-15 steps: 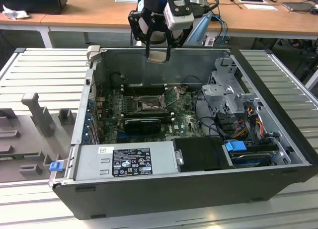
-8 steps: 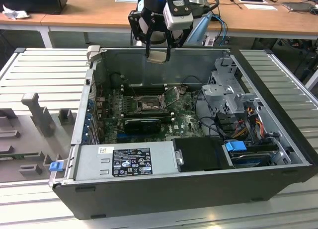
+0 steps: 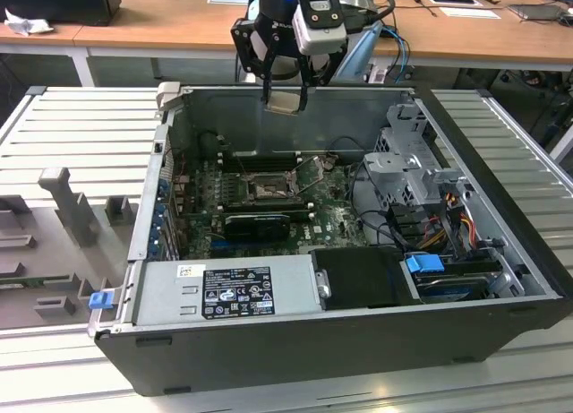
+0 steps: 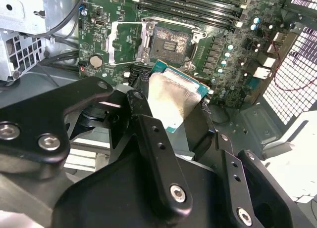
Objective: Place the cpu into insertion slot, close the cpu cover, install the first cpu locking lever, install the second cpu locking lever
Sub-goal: 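Place the cpu into insertion slot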
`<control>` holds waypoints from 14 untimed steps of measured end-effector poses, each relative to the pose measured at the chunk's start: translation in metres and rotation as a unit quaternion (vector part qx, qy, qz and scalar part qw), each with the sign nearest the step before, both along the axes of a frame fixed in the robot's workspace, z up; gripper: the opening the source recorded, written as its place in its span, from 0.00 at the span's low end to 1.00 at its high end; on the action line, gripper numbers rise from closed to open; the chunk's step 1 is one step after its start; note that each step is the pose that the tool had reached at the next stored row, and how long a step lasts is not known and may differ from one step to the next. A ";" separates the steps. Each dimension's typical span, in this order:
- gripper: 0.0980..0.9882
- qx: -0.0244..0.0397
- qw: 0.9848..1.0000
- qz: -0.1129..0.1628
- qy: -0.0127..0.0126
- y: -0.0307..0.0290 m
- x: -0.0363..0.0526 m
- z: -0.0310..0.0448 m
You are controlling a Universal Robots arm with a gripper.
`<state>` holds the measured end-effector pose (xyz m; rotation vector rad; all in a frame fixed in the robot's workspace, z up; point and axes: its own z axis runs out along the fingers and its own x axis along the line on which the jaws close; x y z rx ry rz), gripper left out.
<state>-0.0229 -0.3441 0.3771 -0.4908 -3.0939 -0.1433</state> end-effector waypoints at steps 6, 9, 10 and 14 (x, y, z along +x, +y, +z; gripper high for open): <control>0.48 0.000 1.000 -0.010 0.000 0.0000 0.0000 0.0000; 0.48 0.000 1.000 -0.017 0.000 0.0000 0.0000 0.0000; 0.48 0.000 1.000 -0.018 0.000 0.0000 0.0000 0.0000; 0.48 0.000 1.000 -0.026 0.000 0.0000 0.0000 0.0000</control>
